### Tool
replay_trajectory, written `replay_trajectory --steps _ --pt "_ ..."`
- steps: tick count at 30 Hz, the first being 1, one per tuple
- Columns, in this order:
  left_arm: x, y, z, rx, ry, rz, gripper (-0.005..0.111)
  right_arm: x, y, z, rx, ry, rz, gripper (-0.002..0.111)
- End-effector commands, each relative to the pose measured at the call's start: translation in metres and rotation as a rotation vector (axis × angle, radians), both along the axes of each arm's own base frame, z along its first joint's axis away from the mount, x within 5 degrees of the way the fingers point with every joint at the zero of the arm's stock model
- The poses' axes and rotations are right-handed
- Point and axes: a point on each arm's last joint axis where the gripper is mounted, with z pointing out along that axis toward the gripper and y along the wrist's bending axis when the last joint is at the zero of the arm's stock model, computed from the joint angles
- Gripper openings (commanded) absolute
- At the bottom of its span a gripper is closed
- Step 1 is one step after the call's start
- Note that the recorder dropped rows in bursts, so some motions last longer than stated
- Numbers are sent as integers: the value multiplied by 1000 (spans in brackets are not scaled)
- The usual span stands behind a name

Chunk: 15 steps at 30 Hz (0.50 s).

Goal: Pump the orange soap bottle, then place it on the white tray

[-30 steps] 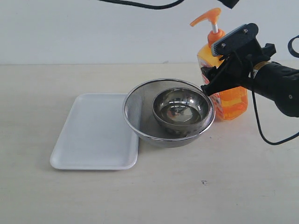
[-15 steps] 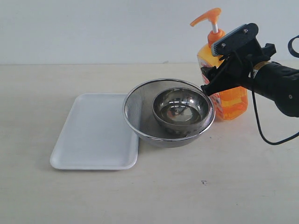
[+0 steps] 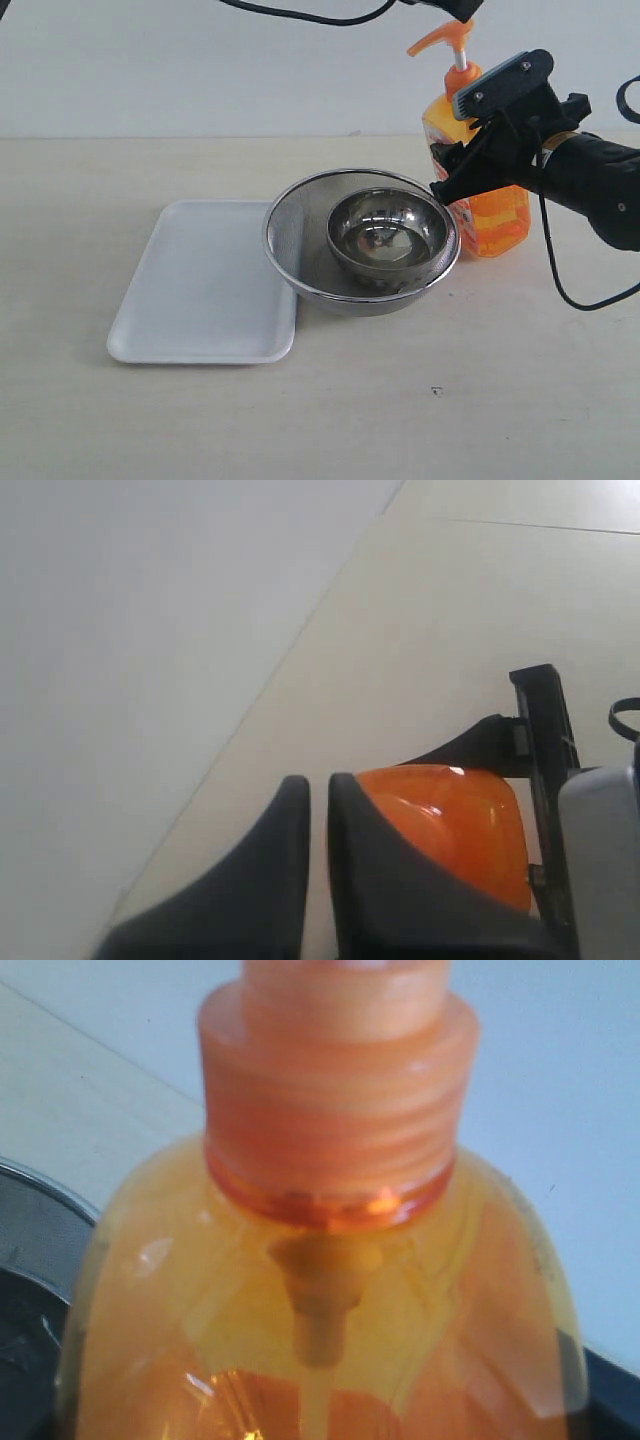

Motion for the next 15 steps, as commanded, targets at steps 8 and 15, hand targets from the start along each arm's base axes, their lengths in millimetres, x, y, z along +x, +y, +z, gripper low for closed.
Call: replay_trajectory --steps 8,15 --pt "-4 -1 4 -24 32 -7 5 2 -1 15 15 -86 7 0" --pt "-6 0 1 3 62 -19 5 2 -1 15 15 -86 7 0"
